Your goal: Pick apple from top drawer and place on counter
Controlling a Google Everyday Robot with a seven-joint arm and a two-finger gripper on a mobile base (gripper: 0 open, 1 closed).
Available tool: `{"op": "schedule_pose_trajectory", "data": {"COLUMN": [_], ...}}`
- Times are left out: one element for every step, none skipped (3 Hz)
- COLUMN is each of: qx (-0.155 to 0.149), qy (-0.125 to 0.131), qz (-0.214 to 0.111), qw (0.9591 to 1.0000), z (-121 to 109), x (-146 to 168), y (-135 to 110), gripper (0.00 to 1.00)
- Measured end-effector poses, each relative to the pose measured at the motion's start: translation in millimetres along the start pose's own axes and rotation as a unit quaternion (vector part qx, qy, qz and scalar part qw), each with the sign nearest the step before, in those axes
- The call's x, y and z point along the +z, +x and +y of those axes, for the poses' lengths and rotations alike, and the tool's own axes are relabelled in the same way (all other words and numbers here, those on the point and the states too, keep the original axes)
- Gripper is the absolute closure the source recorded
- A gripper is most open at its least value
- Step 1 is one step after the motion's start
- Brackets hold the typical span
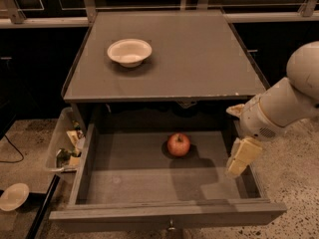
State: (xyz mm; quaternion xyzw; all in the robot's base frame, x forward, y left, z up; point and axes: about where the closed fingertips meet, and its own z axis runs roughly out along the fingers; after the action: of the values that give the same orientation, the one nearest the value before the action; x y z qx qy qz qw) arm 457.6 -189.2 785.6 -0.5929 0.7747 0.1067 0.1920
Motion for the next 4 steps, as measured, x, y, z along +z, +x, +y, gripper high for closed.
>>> {"op": "schedule_pose_trajectory", "data": {"qx": [0.025, 0.042, 0.054, 0.064], "qy": [0.011, 0.023, 0.028, 0.015], "qz": [-0.033, -0.069, -0.108, -0.152], "qw": [0.9991, 0.9965, 0.9923, 0.9862], "z": [-16.3, -32.2, -47.6, -56.1], "x": [39.4, 70.1, 97.0, 132.6], "y": [15.5, 26.2, 30.6, 33.2], "gripper": [0.00, 0.00, 0.00, 0.00]}}
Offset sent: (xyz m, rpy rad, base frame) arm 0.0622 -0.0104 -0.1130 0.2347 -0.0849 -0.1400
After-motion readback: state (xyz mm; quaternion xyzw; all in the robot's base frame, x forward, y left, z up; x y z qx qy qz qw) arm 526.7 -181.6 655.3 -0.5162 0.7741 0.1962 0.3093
